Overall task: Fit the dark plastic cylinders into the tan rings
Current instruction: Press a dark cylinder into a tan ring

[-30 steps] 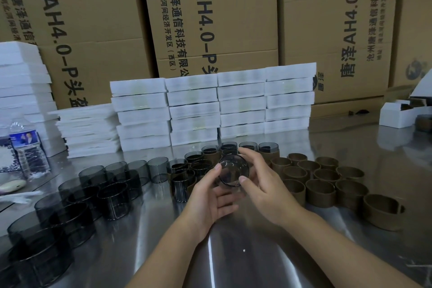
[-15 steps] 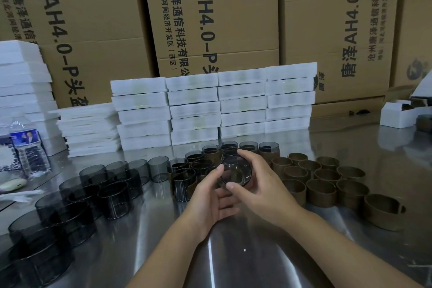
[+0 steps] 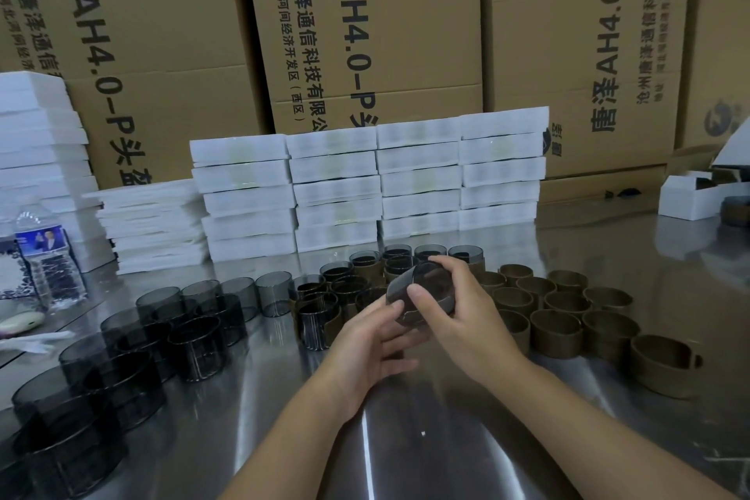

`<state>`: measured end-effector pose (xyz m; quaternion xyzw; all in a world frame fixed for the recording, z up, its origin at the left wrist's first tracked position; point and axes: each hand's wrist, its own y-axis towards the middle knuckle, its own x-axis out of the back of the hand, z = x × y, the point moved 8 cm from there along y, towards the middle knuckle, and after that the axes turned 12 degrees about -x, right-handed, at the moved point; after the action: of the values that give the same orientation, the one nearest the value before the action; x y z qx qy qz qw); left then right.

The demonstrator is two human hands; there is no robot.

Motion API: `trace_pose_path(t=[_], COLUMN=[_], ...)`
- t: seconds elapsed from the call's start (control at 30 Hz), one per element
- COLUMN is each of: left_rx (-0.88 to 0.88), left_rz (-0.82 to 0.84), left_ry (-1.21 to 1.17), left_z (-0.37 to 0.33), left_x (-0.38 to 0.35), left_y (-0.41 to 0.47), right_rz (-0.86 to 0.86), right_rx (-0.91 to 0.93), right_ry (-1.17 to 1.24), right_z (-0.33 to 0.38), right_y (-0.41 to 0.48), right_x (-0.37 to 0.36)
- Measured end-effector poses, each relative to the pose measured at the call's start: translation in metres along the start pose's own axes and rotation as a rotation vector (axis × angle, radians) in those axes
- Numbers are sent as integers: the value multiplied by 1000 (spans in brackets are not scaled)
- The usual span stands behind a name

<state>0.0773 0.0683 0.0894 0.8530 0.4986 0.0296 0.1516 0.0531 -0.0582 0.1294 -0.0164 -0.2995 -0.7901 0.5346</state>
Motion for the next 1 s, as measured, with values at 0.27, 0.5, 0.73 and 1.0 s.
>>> trace_pose_path(t=[0.27, 0.5, 0.73, 1.0], left_rx=[-72, -94, -100, -96], left_rz=[-17, -31, -56, -164], left_ry=[-11, -152, -234, 17], left_z=[-8, -6, -5, -2], left_x=[-2, -5, -4, 8], left_y=[-2, 0, 0, 1], right_rz=[41, 85, 140, 133], right_rx=[-41, -109, -223, -274], right_ry=[54, 158, 295, 362], right_z=[0, -1, -14, -17], right_y=[0, 0, 4, 7], right_x=[-1, -2, -13, -14])
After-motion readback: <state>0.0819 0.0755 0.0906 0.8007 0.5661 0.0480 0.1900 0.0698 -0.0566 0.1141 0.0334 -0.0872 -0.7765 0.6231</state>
